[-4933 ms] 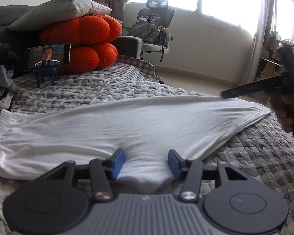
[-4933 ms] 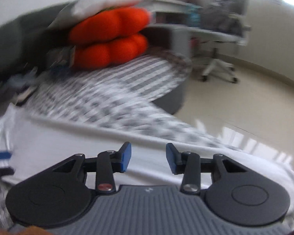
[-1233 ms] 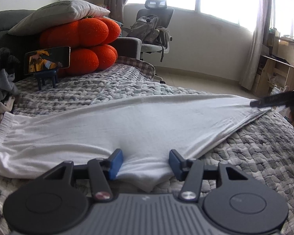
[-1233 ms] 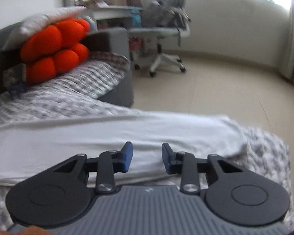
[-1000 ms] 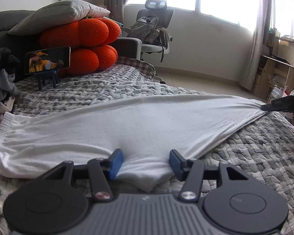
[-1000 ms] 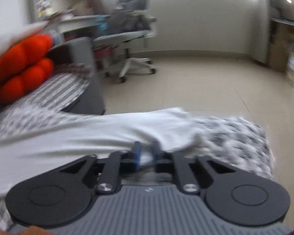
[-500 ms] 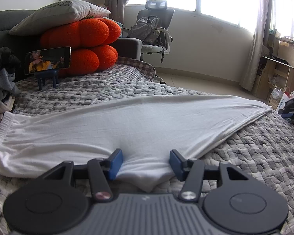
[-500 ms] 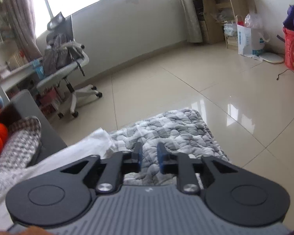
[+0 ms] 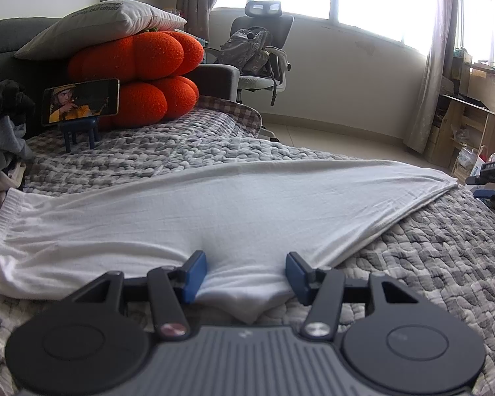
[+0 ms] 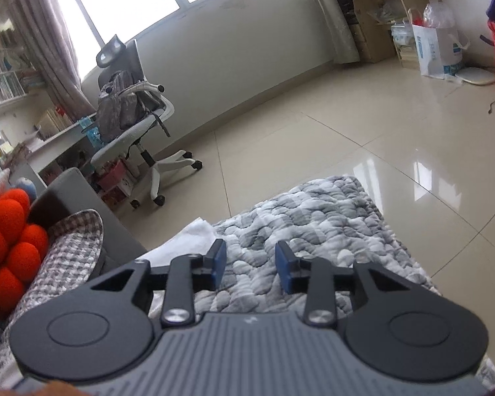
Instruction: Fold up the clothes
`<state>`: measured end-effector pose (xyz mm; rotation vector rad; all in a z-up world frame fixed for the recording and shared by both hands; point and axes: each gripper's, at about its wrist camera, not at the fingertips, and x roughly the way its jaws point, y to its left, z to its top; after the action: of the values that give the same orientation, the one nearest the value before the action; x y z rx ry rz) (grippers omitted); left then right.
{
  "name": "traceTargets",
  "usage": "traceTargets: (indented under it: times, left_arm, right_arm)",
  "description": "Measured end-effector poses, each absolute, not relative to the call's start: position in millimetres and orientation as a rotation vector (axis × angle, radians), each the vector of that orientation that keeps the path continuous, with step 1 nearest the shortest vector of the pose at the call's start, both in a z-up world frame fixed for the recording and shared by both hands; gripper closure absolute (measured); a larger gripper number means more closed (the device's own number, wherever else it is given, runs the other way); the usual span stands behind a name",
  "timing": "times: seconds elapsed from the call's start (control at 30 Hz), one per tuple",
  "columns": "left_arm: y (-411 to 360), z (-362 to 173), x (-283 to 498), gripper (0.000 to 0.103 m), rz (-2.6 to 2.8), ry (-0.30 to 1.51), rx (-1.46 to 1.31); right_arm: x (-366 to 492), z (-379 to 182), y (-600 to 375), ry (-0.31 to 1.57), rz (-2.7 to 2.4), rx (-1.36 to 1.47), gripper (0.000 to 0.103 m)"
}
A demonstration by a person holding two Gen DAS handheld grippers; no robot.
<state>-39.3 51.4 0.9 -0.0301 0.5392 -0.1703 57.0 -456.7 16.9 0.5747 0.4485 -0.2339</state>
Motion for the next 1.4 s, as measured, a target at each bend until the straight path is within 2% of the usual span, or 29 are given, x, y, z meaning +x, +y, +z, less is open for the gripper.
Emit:
traceTargets:
  times: [0.5,0.63,0.97,1.13,1.2,1.4]
  left_arm:
    - [52.9,0.9,-39.8,0.047,-0.176,0.538,-0.042]
    - [52.4,0.8,-39.5,0.047,-0.175,0.538,-0.039]
    - [50.6,0.7,-39.8,0.046,-0.174,0.539,-0.027]
    - [50.3,0.9,-39.9,0.046,-0.174,0.540,-0.027]
    - [50.1,0.9,-40.1,0.046,-0.175,0.541,-0.025]
    - [60.3,6.4,-35.2,0.044,-0.215,0.565,-0.067]
  right_arm:
    - [56.9,13.1,-467.2,0.425,-0.108,0.740,0.064]
    - [69.8,15.7,-452.4,0.476,-0.093,0.666,0.063]
    - [84.9,16.5,-452.0,0.488,-0.076,0.686,0.062]
    - [89.3,18.9,-441.1,0.506,-0.105,0.602,0.073]
    - [90.2,18.4,-439.5,0.515,-0.105,0.590,0.086]
    - [90.9,16.6,-438.8,0.525,-0.106,0.579,0.088]
